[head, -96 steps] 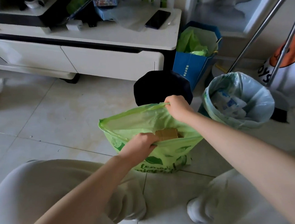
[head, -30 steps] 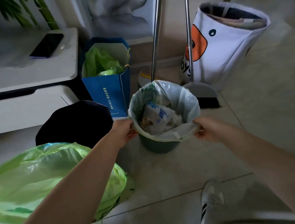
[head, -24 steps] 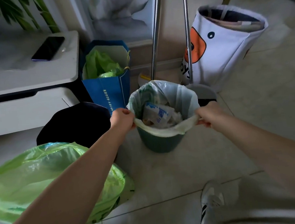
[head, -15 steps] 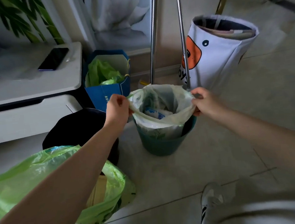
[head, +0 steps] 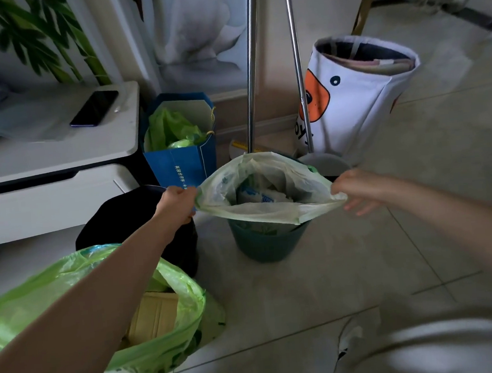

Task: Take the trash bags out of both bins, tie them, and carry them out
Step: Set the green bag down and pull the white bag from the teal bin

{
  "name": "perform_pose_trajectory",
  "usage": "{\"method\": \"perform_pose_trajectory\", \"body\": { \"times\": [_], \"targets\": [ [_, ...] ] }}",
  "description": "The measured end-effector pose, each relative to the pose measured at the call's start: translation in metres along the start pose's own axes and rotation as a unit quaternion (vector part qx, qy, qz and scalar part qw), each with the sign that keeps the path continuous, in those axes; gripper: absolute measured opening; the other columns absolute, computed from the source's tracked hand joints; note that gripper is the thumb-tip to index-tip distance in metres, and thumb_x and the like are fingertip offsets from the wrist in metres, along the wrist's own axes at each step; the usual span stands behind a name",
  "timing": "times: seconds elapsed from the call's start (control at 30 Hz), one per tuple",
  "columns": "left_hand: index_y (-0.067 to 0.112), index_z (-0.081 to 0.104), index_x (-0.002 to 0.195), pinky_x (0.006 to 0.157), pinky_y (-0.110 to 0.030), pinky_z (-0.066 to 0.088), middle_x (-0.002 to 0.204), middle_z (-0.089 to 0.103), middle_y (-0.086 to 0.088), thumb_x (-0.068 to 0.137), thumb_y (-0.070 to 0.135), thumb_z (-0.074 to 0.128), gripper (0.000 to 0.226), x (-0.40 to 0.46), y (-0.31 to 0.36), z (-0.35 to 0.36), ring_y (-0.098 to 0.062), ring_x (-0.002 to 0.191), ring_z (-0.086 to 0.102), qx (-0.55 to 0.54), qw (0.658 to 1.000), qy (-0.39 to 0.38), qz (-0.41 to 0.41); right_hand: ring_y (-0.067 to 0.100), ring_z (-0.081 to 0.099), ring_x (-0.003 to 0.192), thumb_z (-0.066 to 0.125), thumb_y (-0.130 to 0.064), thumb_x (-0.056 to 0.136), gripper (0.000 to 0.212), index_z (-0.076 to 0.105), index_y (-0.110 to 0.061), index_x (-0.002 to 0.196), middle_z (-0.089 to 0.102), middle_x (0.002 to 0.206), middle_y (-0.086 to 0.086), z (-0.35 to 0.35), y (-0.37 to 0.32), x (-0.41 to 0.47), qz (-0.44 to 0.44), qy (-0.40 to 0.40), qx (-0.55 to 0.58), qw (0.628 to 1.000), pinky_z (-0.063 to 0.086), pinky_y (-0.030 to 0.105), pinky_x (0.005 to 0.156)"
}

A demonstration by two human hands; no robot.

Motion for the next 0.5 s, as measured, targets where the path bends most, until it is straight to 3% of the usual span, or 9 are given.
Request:
{"method": "perform_pose_trajectory", "body": {
  "times": [0.1, 0.17, 0.23, 0.3, 0.37, 0.5],
  "targets": [
    [0.002, 0.067, 0.098, 0.079, -0.042, 0.055, 0.088, 0.062, -0.008, 0.078, 0.047, 0.055, 0.051, 0.015, 0.020, 0.009, -0.030, 0.085, 0.065, 0.047, 0.998, 0.007, 0.029, 0.025, 0.062, 0.086, 0.060, -0.041, 0.085, 0.047, 0.051, -0.012, 0.121, 0.052, 0.120, 0.008, 0.005, -0.011, 0.009, 0.005, 0.005, 0.031, 0.999, 0.059, 0.047, 0.076],
    [0.009, 0.064, 0.111, 0.086, -0.043, 0.052, 0.103, 0.060, -0.005, 0.079, 0.052, 0.060, 0.053, 0.024, 0.028, 0.017, -0.026, 0.096, 0.062, 0.070, 0.997, 0.005, 0.040, 0.024, 0.058, 0.077, 0.060, -0.043, 0.087, 0.045, 0.053, -0.009, 0.117, 0.049, 0.112, 0.008, 0.009, -0.015, 0.017, 0.008, 0.005, 0.042, 0.999, 0.059, 0.048, 0.073],
    [0.011, 0.058, 0.120, 0.087, -0.040, 0.052, 0.113, 0.055, -0.004, 0.080, 0.049, 0.064, 0.056, 0.032, 0.032, 0.026, -0.026, 0.104, 0.059, 0.116, 0.992, -0.005, 0.038, 0.024, 0.058, 0.066, 0.060, -0.036, 0.089, 0.038, 0.056, -0.004, 0.109, 0.054, 0.093, 0.009, 0.013, -0.016, 0.022, 0.007, -0.006, 0.055, 0.998, 0.059, 0.039, 0.062],
    [0.010, 0.060, 0.108, 0.070, -0.033, 0.049, 0.101, 0.056, -0.007, 0.082, 0.040, 0.066, 0.040, 0.037, 0.033, 0.033, -0.026, 0.091, 0.059, 0.167, 0.985, -0.031, 0.036, 0.021, 0.057, 0.044, 0.060, -0.026, 0.090, 0.028, 0.059, 0.002, 0.097, 0.059, 0.071, 0.012, 0.016, -0.018, 0.023, -0.009, -0.007, 0.004, 1.000, 0.049, 0.025, 0.042],
    [0.006, 0.065, 0.091, 0.056, -0.027, 0.040, 0.084, 0.056, -0.011, 0.083, 0.027, 0.064, 0.023, 0.042, 0.032, 0.037, -0.024, 0.073, 0.054, 0.190, 0.980, -0.048, 0.043, 0.019, 0.052, 0.031, 0.061, -0.017, 0.088, 0.022, 0.061, 0.005, 0.086, 0.062, 0.060, 0.016, 0.017, -0.021, 0.025, -0.029, 0.007, -0.066, 0.997, 0.040, 0.021, 0.037],
    [0.004, 0.066, 0.078, 0.048, -0.024, 0.035, 0.069, 0.050, -0.006, 0.087, 0.015, 0.050, 0.021, 0.047, 0.040, 0.033, -0.021, 0.061, 0.046, 0.166, 0.984, -0.018, 0.069, 0.026, 0.058, 0.045, 0.057, -0.003, 0.089, 0.010, 0.062, 0.004, 0.087, 0.061, 0.067, 0.017, 0.011, -0.025, 0.036, -0.063, 0.045, -0.008, 0.997, 0.044, 0.022, 0.033]
  ]
}}
Point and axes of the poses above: each hand's wrist, its own x-axis towards the middle knuckle, its own z-axis out of the palm, y = z × x, the point moved 4 cm from there along x, towards the middle knuckle
